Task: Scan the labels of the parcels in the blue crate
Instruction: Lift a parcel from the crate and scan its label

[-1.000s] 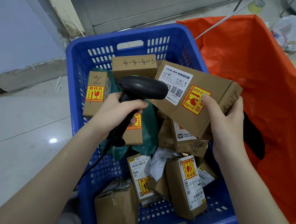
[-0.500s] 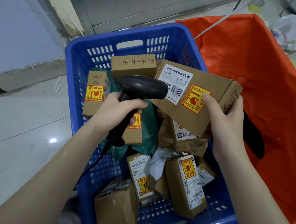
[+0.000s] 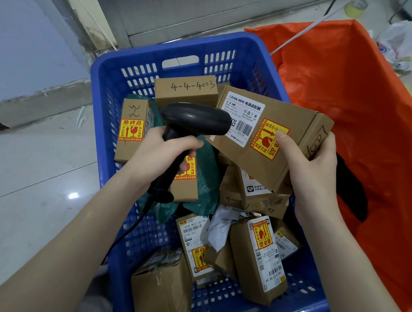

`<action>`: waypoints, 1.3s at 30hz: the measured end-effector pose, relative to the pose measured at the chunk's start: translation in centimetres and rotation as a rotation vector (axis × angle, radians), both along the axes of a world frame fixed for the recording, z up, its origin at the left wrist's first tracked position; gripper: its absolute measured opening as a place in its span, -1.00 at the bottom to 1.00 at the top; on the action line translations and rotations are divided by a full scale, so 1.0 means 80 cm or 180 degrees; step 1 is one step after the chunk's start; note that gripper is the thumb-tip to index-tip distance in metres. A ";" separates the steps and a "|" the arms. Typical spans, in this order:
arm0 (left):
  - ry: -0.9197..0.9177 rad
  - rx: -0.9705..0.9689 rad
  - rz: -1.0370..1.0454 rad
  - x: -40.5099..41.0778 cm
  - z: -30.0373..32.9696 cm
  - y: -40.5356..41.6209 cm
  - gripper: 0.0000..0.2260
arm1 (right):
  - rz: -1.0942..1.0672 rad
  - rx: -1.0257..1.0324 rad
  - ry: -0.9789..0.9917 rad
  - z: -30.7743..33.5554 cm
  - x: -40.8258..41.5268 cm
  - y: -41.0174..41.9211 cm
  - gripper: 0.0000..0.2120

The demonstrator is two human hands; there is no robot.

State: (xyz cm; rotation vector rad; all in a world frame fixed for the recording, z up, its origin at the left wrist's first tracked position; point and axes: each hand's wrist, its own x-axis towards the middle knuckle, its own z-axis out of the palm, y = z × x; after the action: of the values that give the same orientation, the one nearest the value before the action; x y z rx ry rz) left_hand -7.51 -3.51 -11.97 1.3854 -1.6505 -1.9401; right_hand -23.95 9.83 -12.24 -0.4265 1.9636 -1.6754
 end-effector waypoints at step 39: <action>0.0119 0.0078 0.0027 -0.007 0.000 0.010 -0.86 | 0.1436 0.0971 0.0842 -0.023 0.059 -0.011 -0.48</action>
State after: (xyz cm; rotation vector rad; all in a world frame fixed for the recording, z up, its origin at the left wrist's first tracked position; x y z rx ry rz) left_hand -8.03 -2.72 -11.94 1.3541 -1.6066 -1.9758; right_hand -19.26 8.94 -14.10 -0.9299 2.0650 -1.0627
